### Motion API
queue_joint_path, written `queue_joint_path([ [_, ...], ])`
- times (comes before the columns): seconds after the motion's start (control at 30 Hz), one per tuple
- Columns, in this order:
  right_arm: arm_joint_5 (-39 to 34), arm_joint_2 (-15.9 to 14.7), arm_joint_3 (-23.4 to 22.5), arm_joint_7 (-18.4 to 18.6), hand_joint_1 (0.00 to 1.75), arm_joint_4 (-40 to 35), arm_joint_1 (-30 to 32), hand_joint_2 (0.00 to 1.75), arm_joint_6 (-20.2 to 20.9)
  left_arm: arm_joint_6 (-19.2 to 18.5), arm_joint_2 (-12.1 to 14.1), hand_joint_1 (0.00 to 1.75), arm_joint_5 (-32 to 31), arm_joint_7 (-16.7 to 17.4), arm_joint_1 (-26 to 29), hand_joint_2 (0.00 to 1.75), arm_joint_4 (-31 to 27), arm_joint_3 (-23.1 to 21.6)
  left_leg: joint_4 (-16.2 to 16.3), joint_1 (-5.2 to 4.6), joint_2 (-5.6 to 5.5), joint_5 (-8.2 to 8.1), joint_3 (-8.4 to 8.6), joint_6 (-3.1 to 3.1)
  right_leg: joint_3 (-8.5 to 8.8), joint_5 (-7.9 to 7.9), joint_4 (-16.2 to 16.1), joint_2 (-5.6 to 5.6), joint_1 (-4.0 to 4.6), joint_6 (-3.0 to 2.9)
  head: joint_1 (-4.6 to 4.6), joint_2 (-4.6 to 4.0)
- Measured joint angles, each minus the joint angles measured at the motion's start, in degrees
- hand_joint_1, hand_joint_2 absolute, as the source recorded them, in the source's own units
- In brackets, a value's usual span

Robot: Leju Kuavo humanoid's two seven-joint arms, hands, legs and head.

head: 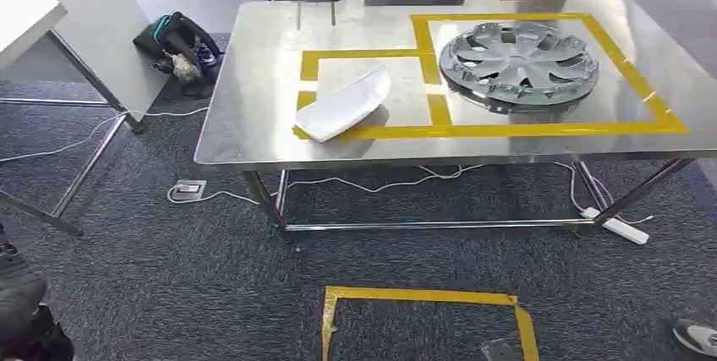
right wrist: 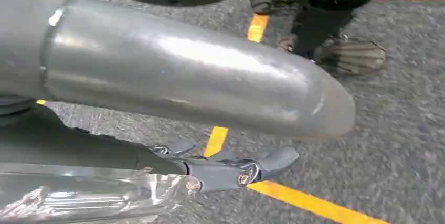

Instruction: Take the parts from the cabinet and place them on the table.

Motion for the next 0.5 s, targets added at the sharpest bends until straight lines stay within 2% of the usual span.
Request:
queue_joint_path([
  [0.03,0.0,-0.1,0.0,0.0,0.0,0.0,0.1,0.0,0.0,0.0,-0.1,0.0,-0.1,0.0,0.0,0.0,0.0,0.0,-0.1,0.26,0.12,0.63,-0.65,0.41,-0.79,-2.18,0.9,0.09,-0.06,0.18,0.09,0.0],
  [0.07,0.0,-0.1,0.0,0.1,0.0,0.0,0.2,0.0,-0.1,0.1,-0.1,0.0,-0.1,0.0,0.0,0.0,0.0,0.1,-0.1,0.3,0.17,1.11,-1.18,0.86,-1.88,-5.63,3.8,0.1,-0.07,0.26,0.33,0.0],
  [0.1,0.0,-0.1,0.0,0.1,0.0,0.0,0.3,0.0,-0.1,0.2,-0.3,0.0,-0.2,0.0,0.1,0.0,0.0,0.1,-0.1,0.3,0.2,1.7,-1.89,0.88,-3.19,-9.21,8.6,0.1,-0.11,0.47,0.42,0.0],
  [0.13,0.1,-0.1,0.0,0.1,0.0,0.0,0.3,0.0,-0.1,0.2,-0.3,0.0,-0.2,0.0,0.1,0.0,0.0,0.1,0.1,0.3,0.19,2.28,-2.68,0.84,-4.49,-11.73,13.6,0.09,-0.12,0.59,0.42,0.02],
  [0.17,0.0,-0.1,0.0,0.1,0.0,0.0,0.3,0.0,-0.1,0.2,-0.3,0.0,-0.2,0.0,0.1,0.0,0.0,0.1,0.3,0.3,0.21,2.8,-3.51,0.78,-5.27,-12.91,17.7,0.1,-0.12,0.76,0.39,0.0],
  [0.2,0.1,-0.3,0.0,0.1,0.0,0.0,0.3,0.0,-0.2,0.2,-0.3,0.0,-0.2,0.0,0.2,0.0,0.0,0.1,0.6,0.38,0.23,3.16,-4.25,0.65,-4.94,-12.36,19.3,0.09,-0.15,0.92,0.39,0.02],
  [0.23,0.1,-0.3,0.0,0.1,0.0,0.0,0.3,0.0,-0.2,0.3,-0.3,0.0,-0.2,0.0,0.2,0.0,0.0,0.1,0.9,0.56,0.24,3.48,-5.05,0.37,-3.34,-10.51,18.3,0.09,-0.23,1.1,0.37,0.0],
  [0.27,0.2,-0.4,0.0,0.1,0.0,0.0,0.3,0.0,-0.4,0.4,-0.3,0.0,-0.3,0.0,0.2,0.0,0.0,0.1,1.5,0.87,0.22,3.76,-5.88,0.0,-0.3,-8.22,14.6,0.08,-0.41,1.35,0.39,0.0],
  [0.3,0.2,-0.5,0.0,0.1,0.0,0.0,0.3,0.0,-0.5,0.5,-0.3,0.0,-0.3,0.0,0.2,0.0,0.0,0.1,2.1,1.19,0.21,3.96,-6.61,-0.33,3.27,-6.81,9.6,0.07,-0.7,1.84,0.37,0.0],
  [0.33,0.3,-0.5,0.0,0.1,0.0,0.0,0.1,0.0,-0.5,0.6,-0.3,0.0,-0.4,0.0,0.3,0.0,0.0,0.1,2.9,1.07,0.17,4.1,-7.23,-0.77,6.59,-7.47,4.4,0.15,-1.14,2.66,0.46,0.0],
  [0.37,0.3,-0.1,0.1,0.0,0.0,0.0,-0.2,0.0,-0.5,0.7,-0.3,0.0,-0.4,0.0,0.4,0.0,-0.3,0.1,3.6,1.0,0.06,4.25,-8.17,-1.08,9.03,-9.15,1.2,0.66,-0.78,2.85,1.05,0.0],
  [0.4,0.3,-0.2,0.1,0.0,0.0,0.0,-0.3,0.0,-0.5,0.8,-0.3,0.0,-0.6,0.0,0.5,0.0,-0.5,0.1,4.1,0.74,0.0,4.59,-8.44,-1.23,8.36,-9.24,1.7,0.68,-0.86,1.67,0.7,0.02],
  [0.47,0.4,-0.2,0.1,-0.1,0.0,0.0,-0.2,0.0,-0.6,1.0,-0.4,0.0,-0.7,0.0,0.6,0.0,-0.5,0.1,4.2,0.74,-0.01,5.25,-8.7,-1.53,7.6,-9.16,2.3,0.64,-0.78,1.19,0.54,0.0],
  [0.5,0.4,-0.2,0.1,-0.1,0.0,0.0,0.0,0.0,-0.6,1.2,-0.4,0.0,-0.7,0.0,0.7,0.0,-0.5,0.1,4.2,0.89,-0.01,5.41,-9.0,-1.74,6.04,-8.7,2.4,0.5,-0.87,0.49,0.57,0.0],
])
